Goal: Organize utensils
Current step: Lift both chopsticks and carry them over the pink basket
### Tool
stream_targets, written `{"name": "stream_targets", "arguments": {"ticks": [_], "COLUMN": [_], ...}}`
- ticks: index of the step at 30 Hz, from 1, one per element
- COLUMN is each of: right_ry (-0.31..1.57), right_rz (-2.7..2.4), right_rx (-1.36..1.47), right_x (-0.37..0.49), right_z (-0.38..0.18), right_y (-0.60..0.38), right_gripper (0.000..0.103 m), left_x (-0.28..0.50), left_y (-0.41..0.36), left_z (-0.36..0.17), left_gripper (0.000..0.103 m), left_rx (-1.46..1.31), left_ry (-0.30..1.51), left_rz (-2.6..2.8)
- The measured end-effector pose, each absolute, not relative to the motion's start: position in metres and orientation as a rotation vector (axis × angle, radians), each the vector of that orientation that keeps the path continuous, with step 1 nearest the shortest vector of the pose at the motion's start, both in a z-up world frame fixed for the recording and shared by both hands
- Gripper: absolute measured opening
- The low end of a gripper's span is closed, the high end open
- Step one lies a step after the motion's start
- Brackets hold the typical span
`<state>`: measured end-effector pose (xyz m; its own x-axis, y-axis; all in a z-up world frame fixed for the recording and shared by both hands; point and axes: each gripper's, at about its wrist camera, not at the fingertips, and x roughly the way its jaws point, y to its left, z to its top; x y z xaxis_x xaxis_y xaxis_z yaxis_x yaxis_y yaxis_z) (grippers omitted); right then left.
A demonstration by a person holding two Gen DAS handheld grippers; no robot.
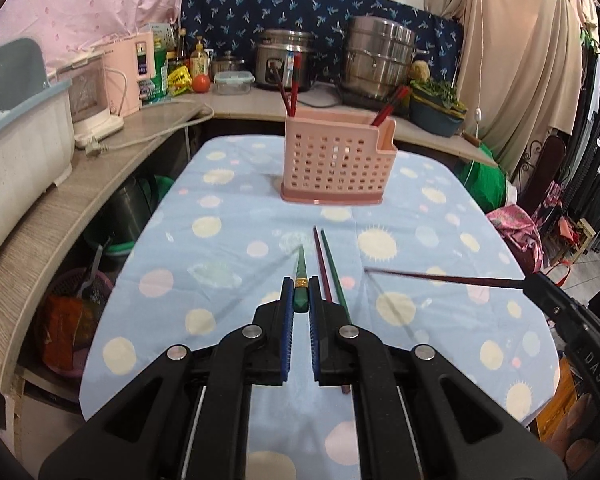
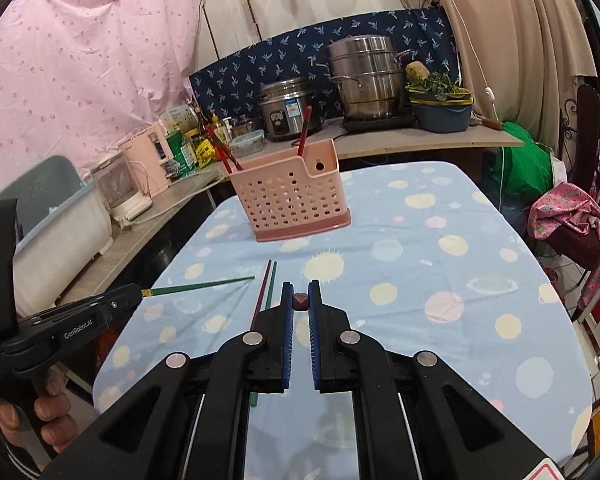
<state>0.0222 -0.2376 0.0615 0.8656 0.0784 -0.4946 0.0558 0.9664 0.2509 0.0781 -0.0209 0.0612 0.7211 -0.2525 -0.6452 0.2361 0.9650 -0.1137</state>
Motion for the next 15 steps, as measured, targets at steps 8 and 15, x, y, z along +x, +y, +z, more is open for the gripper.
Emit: {"name": "stream_targets", "arguments": {"ticks": [8, 15], "right_ry": [0.445, 0.393], "right_rz": [0.009, 0.007], "right_rx": [0.279, 0.285], "right_x": [0.040, 0.056], "right_z": [0.097, 0.117], "right_y": [-0.255, -0.264], "right_gripper": [0.007, 0.007], "left_x": [0.103, 0.122], "left_y": [-0.021, -0.026], "left_z": [0.096, 0.122], "left_gripper": [0.007, 0.007], "left_rx": [-0.042, -0.047], "left_ry": [0.653, 0.613], "left_rz": [-0.279, -0.298]}}
